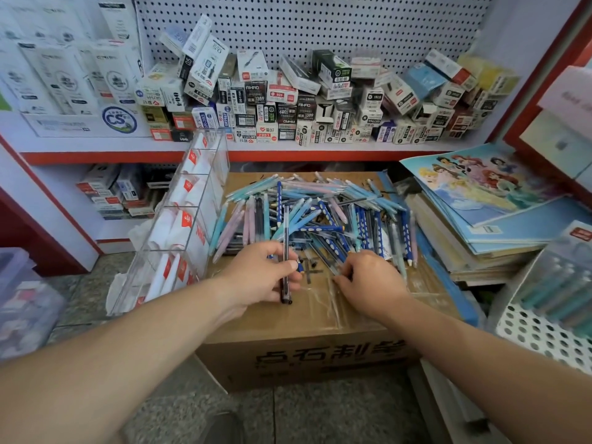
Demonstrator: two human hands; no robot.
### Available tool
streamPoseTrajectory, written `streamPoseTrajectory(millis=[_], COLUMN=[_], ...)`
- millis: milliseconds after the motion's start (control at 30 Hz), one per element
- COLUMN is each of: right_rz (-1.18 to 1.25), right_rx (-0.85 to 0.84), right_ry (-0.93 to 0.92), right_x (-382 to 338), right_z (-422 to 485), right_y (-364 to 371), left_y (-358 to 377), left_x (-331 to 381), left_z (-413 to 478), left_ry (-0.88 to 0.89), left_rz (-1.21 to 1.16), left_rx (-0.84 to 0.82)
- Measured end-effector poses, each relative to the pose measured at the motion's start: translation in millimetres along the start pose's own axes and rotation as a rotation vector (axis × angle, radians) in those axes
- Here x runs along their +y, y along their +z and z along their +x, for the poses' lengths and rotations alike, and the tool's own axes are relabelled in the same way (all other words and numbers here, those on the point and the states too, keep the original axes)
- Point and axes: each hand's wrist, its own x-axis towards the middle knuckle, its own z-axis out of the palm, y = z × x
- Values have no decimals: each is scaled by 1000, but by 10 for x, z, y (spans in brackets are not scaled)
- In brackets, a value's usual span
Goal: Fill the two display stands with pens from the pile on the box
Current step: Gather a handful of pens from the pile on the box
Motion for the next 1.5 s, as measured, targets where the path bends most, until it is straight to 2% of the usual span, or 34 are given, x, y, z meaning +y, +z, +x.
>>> streamPoseTrajectory(millis=[433, 600, 700, 800, 1000, 1100, 1167, 1267, 1333, 1400, 1500], right_rz=[54, 272, 435, 556, 556, 512, 451, 341, 398, 534, 773], right_rx=[-63, 122, 211, 259, 183, 162, 105, -72, -112, -65, -72], right_ry=[77, 85, 47, 41, 51, 59, 51, 45, 117, 193, 190], right_x=[87, 179, 220, 262, 300, 292, 302, 305, 292, 262, 177], right_z=[-39, -91, -143, -161, -175, -170, -165, -186, -201, -225, -282], right_y=[-71, -241, -350, -397, -354, -330, -331, -354, -375, -417, -481], left_y=[123, 145, 153, 158, 167, 179, 171, 149, 136, 132, 142], left_x=[44, 42, 93, 123, 214, 198, 182, 205, 202, 192, 183], left_z=[34, 56, 55, 31, -32, -54, -54, -40, -7, 14, 20], left_ry=[9, 6, 65, 134, 146, 223, 268, 293, 307, 290, 161], left_rz=[21, -62, -73, -48, -72, -24, -23, -42, 36, 66, -42], left_rx=[-76, -74, -35, -68, -134, -150, -92, 39, 101, 125, 93])
